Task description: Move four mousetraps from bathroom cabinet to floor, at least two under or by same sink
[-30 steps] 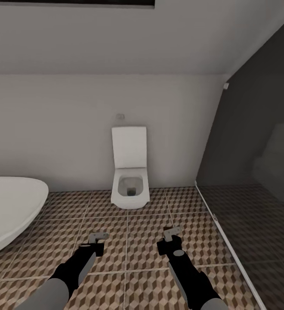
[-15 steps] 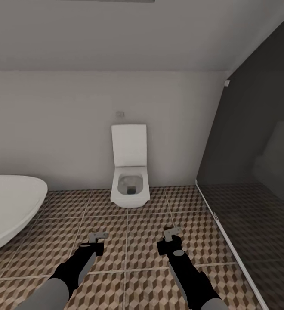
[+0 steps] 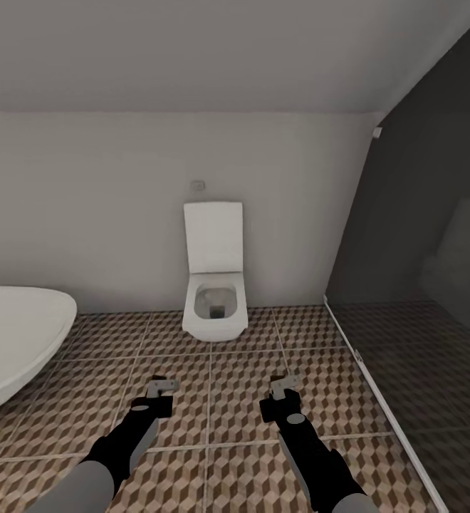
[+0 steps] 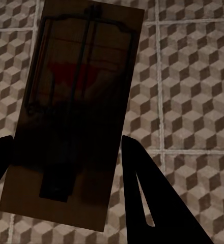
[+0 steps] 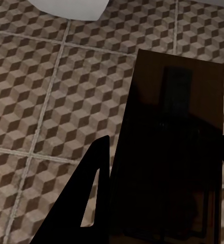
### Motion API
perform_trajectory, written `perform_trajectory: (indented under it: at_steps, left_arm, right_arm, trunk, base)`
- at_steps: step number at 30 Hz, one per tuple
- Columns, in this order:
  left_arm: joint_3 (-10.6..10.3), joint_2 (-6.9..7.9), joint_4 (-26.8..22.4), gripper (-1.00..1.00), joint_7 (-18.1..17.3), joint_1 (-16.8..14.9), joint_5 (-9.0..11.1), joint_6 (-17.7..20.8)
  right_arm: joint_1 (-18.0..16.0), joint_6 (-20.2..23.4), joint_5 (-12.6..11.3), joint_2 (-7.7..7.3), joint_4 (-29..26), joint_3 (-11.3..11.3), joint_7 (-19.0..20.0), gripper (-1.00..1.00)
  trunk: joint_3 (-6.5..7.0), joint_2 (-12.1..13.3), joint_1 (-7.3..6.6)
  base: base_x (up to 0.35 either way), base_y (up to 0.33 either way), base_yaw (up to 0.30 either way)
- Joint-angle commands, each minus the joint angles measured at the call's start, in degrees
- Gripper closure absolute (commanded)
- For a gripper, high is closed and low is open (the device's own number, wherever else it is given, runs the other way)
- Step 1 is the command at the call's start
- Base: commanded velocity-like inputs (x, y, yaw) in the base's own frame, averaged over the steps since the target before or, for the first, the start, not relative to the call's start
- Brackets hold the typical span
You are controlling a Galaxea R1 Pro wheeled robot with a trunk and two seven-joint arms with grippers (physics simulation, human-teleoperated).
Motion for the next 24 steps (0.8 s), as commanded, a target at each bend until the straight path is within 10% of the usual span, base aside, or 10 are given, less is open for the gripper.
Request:
perform_trajectory:
  at_steps: [1, 24]
  left_arm:
    - [-0.5, 0.06, 0.0, 1.0, 0.6, 0.0, 0.4, 0.3]
    - [-0.5, 0.06, 0.1, 1.0, 0.6, 0.0, 0.4, 0.3]
  right_arm:
    - [0.0, 0.5, 0.5, 0.0, -0.1, 0.1, -0.1, 1.0]
    - [0.0, 0.5, 0.5, 0.0, -0.1, 0.1, -0.1, 1.0]
  trunk:
    - [-0.24, -0.4, 0.22]
    - [-4.37, -9.7, 5.28]
  base:
    - [0.0, 0.0, 0.0]
    - [0.0, 0.0, 0.0]
